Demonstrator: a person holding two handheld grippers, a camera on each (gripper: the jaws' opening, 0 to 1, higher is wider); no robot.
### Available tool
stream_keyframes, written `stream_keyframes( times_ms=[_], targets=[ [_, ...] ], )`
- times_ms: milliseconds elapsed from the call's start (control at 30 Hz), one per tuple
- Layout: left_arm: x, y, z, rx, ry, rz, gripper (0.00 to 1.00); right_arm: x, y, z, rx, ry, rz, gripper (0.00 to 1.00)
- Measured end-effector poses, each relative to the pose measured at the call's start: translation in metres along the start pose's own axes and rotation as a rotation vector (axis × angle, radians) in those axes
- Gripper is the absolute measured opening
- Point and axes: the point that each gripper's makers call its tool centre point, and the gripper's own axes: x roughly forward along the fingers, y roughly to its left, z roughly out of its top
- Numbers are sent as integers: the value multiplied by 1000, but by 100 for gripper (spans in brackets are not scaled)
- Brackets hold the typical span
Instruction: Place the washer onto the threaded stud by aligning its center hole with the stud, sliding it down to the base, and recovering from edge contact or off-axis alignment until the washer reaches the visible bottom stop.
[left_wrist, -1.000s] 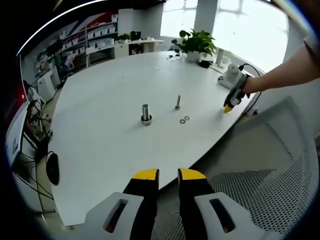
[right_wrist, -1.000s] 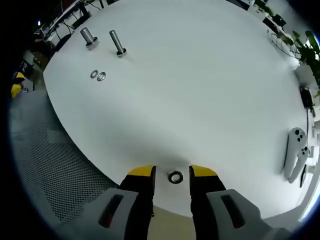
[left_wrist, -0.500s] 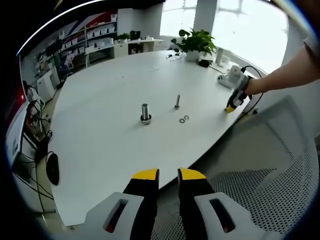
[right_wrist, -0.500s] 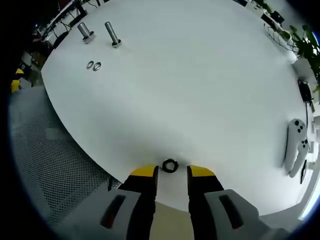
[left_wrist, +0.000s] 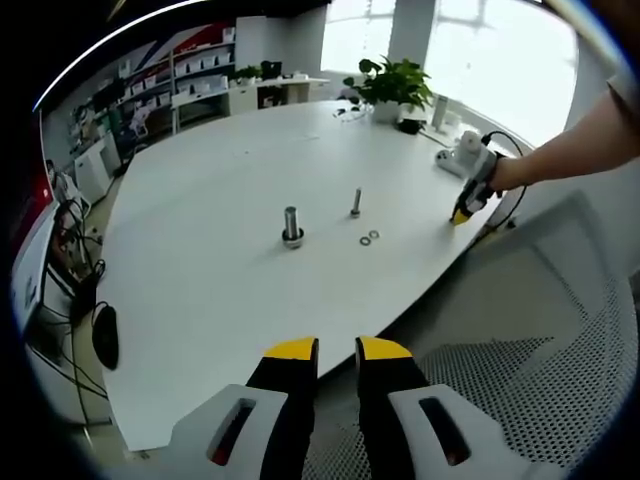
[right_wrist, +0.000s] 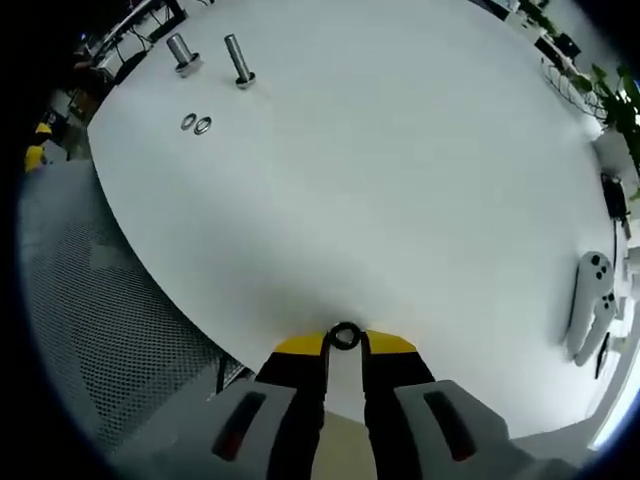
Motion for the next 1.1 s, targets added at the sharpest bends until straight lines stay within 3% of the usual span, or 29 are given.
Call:
stream_keyframes(
  times_ms=[233, 300, 333, 500, 633, 867, 1100],
  targets=[
    [0, 0, 0, -1, -2, 2, 12, 1, 0, 1, -14, 35, -14, 14],
    [0, 0, 1, -1, -3, 2, 12, 1, 0, 2, -124, 44, -40, 14],
    [0, 0, 1, -1, -3, 2, 12, 1, 0, 2, -135, 49, -48, 14],
    [0, 0, 1, -1, -3, 2, 12, 0, 2, 5, -58, 30, -22, 13],
    [0, 0, 0, -1, -2, 2, 12, -2, 3, 9, -45, 19, -19, 13],
    [0, 1, 1, -1, -4, 4, 12, -9, 15, 43, -83, -50, -2, 13],
    [0, 0, 2, 0, -8, 4, 12, -21, 36, 95, -166, -136, 18, 13]
  ],
)
